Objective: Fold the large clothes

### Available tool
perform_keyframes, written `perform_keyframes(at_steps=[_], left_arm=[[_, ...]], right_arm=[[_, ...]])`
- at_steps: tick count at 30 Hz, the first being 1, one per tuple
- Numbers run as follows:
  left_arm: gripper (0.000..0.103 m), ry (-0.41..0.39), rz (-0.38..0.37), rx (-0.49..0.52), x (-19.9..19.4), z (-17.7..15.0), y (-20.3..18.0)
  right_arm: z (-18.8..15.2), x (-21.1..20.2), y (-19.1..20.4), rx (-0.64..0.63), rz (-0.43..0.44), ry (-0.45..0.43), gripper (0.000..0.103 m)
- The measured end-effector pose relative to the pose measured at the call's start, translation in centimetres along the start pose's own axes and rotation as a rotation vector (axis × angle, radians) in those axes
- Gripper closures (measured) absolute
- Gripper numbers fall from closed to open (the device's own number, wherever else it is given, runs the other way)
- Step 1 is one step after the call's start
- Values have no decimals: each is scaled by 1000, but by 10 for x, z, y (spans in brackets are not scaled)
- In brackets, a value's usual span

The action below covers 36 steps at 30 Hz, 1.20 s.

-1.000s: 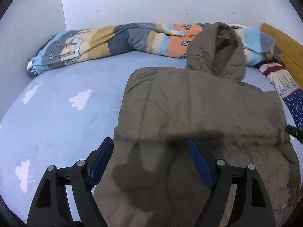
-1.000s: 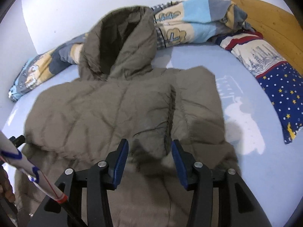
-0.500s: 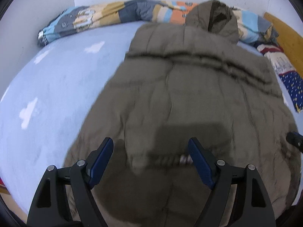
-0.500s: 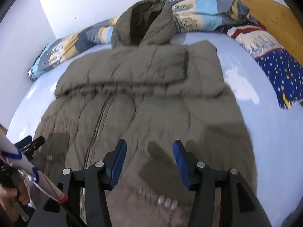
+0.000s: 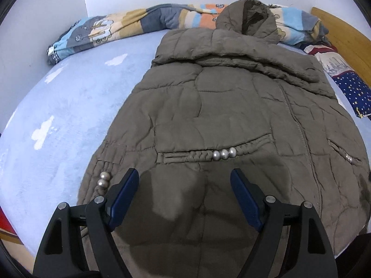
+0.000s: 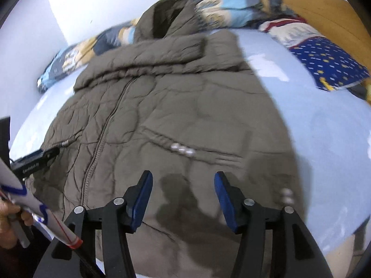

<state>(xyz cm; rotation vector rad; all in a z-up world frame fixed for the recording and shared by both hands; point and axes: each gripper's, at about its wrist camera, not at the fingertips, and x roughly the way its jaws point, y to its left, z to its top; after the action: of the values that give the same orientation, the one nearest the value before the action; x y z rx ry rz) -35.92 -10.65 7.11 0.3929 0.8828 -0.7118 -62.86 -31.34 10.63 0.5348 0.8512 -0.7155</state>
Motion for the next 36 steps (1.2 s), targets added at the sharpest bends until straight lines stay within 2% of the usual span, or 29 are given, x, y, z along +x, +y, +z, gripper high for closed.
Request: perform_keyframes(at_steps=[4, 9, 15, 19, 21, 22, 24, 27, 30, 32, 36], left_arm=[[22, -25, 3, 1, -10, -3, 5], [22, -22, -7, -37, -17, -6, 20], [22, -28, -12, -216, -35, -12, 93], [22, 36, -100, -416, -30, -25, 154], [22, 62, -138, -482, -24, -32, 169], [22, 86, -181, -522, -18, -36, 176], [22, 123, -239, -550, -9, -42, 177], [22, 169, -296, -551, 2, -48, 169], [22, 167, -255, -478, 0, -50, 154], [38, 162, -242, -439, 1, -51, 144], [42, 153, -210, -381, 1, -49, 132]], right_arm=[[-8, -14, -34, 107, -37, -31, 36], [-17, -17, -67, 186, -83, -21, 35], [-34, -23, -91, 229, -100, -8, 34], [-41, -25, -100, 263, -76, -2, 31], [-42, -22, -100, 280, -58, 8, 30], [-42, -21, -101, 290, -46, 12, 29], [-42, -20, -99, 302, -33, 14, 27], [-41, -19, -98, 316, -20, 20, 24], [-41, -17, -99, 327, -28, 27, 24], [-42, -16, -104, 342, -32, 32, 24], [-51, -15, -115, 403, -3, 46, 24]])
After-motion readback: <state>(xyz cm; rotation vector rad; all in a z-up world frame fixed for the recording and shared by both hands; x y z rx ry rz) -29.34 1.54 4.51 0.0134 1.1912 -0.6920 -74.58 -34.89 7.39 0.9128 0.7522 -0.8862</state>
